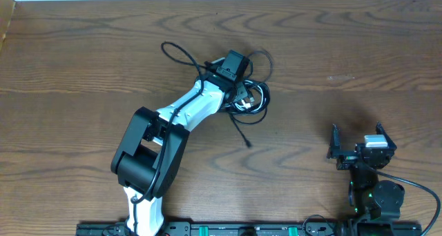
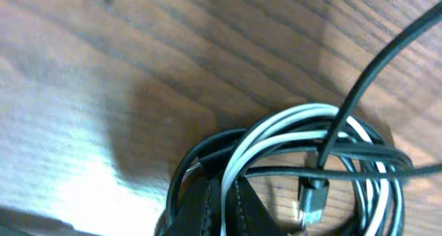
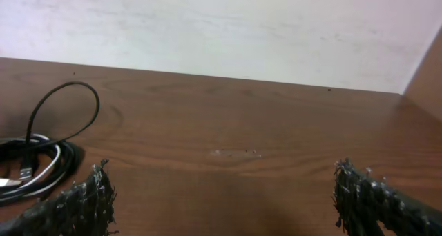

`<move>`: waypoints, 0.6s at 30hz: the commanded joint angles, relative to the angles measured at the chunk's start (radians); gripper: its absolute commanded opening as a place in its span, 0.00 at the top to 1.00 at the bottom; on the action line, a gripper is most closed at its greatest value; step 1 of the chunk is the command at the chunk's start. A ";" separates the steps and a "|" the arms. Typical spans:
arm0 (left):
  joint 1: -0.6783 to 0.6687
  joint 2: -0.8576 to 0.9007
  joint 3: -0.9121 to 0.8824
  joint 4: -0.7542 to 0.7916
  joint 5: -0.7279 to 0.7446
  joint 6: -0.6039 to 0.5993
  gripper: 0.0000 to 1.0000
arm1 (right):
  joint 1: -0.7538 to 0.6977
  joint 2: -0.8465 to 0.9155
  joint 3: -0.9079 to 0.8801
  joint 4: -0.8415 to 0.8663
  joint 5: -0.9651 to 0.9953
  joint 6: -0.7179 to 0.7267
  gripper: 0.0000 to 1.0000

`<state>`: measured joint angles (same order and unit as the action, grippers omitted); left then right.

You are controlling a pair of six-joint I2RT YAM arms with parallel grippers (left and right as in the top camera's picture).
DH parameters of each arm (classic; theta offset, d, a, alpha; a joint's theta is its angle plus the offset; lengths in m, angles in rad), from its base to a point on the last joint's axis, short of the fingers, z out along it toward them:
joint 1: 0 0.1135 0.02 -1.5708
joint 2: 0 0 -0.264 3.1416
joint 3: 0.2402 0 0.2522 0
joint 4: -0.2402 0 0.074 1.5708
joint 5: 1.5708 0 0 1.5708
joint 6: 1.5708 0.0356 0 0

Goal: Untangle cables
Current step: 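Lower left gripper onto the black and white cable bundle and grasp, then lift the grasped cable bundle upward with the left gripper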

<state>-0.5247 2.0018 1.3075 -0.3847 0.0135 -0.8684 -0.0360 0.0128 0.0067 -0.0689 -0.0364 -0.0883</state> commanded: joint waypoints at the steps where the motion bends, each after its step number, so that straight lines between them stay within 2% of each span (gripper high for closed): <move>1: 0.003 -0.044 0.000 -0.003 0.058 -0.205 0.92 | -0.004 -0.006 -0.002 -0.003 0.001 -0.010 0.01; 3: 0.002 -0.079 0.000 -0.019 0.057 -0.253 0.93 | -0.004 -0.006 -0.002 -0.003 0.001 -0.010 0.01; 7: 0.002 -0.163 0.000 -0.038 0.057 -0.431 0.92 | -0.004 -0.006 -0.002 -0.003 0.001 -0.010 0.01; 9: 0.003 -0.201 0.000 -0.022 0.057 -0.446 0.92 | -0.004 -0.006 -0.002 -0.003 0.001 -0.010 0.01; 11: 0.002 -0.238 0.000 -0.018 0.051 -0.437 0.71 | -0.004 -0.006 -0.002 -0.003 0.001 -0.010 0.01; 13: 0.002 -0.269 0.000 -0.018 0.017 -0.332 0.47 | -0.004 -0.006 -0.002 -0.003 0.001 -0.010 0.01; 14: 0.002 -0.271 0.000 -0.018 -0.004 -0.234 0.36 | -0.004 -0.006 -0.002 -0.003 0.001 -0.010 0.01; 16: 0.002 -0.267 0.000 -0.018 -0.003 -0.138 0.33 | -0.004 -0.006 -0.002 -0.003 0.001 -0.010 0.01; 17: 0.002 -0.263 0.000 -0.018 -0.007 0.003 0.33 | -0.004 -0.006 -0.002 -0.003 0.001 -0.010 0.01; 18: 0.002 -0.259 0.000 -0.018 -0.017 0.089 0.33 | -0.004 -0.006 -0.002 -0.003 0.001 -0.010 0.01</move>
<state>-0.5247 1.7290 1.3022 -0.3988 0.0402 -1.0904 -0.0360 0.0128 0.0067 -0.0689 -0.0364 -0.0883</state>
